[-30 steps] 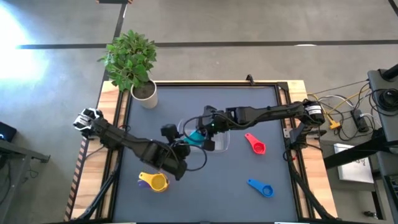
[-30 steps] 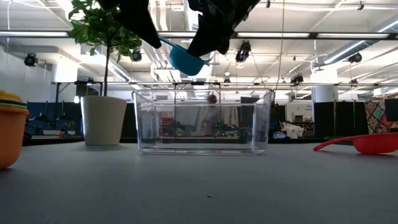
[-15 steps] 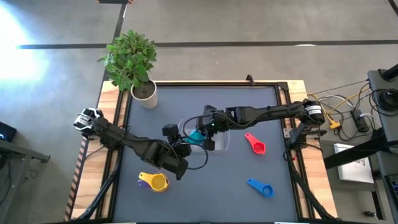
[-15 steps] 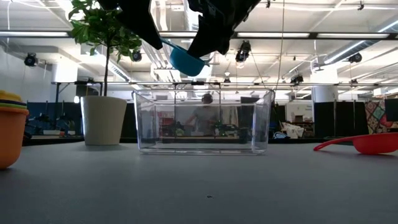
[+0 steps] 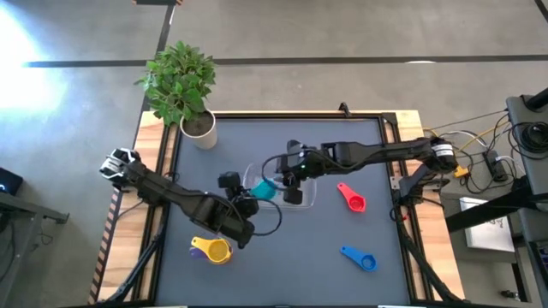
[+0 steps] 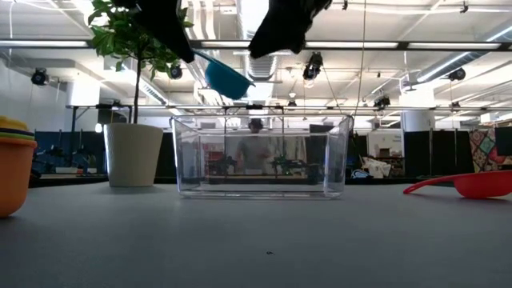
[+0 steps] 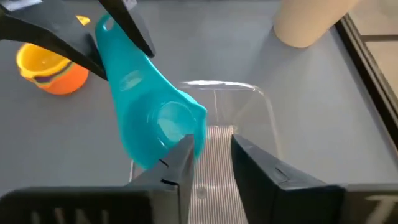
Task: Nest measuring cups in basket
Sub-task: Stack the light blue measuring cup on top of the yellow measuring cup
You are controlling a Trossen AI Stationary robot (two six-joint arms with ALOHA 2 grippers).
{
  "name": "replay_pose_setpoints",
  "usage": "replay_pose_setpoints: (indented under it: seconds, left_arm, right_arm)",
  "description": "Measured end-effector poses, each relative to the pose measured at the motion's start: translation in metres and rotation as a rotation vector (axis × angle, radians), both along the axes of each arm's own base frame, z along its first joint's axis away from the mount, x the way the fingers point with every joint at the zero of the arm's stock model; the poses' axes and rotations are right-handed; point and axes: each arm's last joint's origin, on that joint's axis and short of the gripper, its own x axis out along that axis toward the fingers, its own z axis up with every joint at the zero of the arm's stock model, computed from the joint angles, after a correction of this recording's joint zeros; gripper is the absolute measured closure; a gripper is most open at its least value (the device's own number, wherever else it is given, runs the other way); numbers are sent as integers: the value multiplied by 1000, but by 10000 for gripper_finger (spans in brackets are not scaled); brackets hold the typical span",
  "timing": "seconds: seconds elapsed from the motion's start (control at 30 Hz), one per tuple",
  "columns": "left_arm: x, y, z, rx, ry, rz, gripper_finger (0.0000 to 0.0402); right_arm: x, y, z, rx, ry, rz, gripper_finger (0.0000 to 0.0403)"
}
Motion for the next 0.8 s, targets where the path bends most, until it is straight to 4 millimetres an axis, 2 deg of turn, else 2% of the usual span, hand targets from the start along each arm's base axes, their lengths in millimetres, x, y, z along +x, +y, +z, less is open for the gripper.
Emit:
replay_pose_setpoints:
  seconds: [0.2, 0.43, 0.63, 0.8]
  left_arm:
    - [-25, -20, 9, -38, -28, -12, 274]
    - [-83, -49, 16, -190, -163, -51, 274]
    - [-126, -65, 6, -364, -279, -124, 274]
    - [-152, -71, -11, -463, -311, -131, 274]
  right_arm:
    - [-18, 0, 23, 28, -48, -29, 272]
    - [-23, 3, 27, 28, -49, -23, 270]
    - [-20, 3, 22, 23, -34, -19, 279]
    - [-19, 3, 22, 22, -36, -19, 278]
